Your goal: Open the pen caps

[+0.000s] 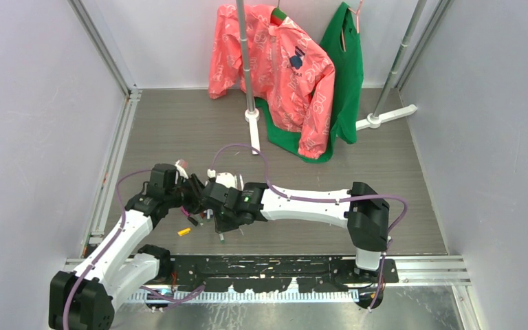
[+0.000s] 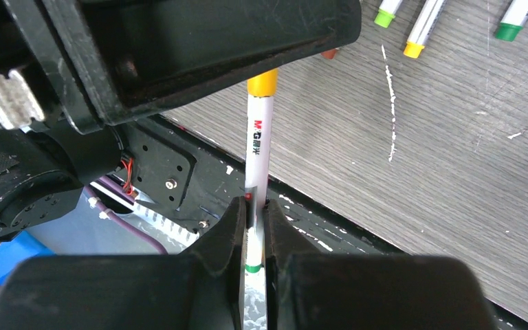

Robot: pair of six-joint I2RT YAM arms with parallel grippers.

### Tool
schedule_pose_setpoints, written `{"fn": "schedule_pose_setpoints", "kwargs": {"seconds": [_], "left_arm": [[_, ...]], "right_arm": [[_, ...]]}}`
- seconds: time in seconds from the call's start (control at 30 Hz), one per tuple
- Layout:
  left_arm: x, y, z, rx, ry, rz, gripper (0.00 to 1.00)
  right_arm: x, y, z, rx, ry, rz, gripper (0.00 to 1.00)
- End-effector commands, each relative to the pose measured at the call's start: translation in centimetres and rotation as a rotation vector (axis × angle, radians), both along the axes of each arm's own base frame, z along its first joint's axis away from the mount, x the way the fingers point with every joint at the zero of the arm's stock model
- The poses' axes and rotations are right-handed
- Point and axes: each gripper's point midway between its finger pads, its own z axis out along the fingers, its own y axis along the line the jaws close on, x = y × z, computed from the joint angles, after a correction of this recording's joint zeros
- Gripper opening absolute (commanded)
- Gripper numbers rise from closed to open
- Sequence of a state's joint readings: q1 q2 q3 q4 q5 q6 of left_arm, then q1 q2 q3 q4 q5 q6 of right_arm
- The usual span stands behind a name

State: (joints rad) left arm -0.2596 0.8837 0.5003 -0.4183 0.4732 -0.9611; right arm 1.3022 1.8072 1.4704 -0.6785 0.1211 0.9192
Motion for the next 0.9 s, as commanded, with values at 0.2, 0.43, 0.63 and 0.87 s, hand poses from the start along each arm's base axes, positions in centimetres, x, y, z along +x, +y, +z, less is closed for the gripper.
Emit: {"fn": "schedule_pose_setpoints", "kwargs": {"seconds": [0.2,0.43,0.63,0.87], "left_arm": [[-0.1,-0.5,1.1,-0.046,-0.051,-0.02,0.15],[0.5,0.3,1.4,-0.022,-0.059,0.056,0.0],[2.0,2.1,1.9,0.044,-0.04,0.206,0.0],[4.2,3.5,2.5,0.009,-0.04,0.42,0.0]], "right_arm": [[1.1,1.3,1.5,0.082,-0.018,-0.017,0.01],[1.0,0.9,1.0,0.104,0.007,-0.021,0.01],[-0.2,-0.7,-0.2,0.151,0.042,-0.047,0.01],[-1.5,-3.2,-1.1,0.167,0.039,-0.036,0.01]]}}
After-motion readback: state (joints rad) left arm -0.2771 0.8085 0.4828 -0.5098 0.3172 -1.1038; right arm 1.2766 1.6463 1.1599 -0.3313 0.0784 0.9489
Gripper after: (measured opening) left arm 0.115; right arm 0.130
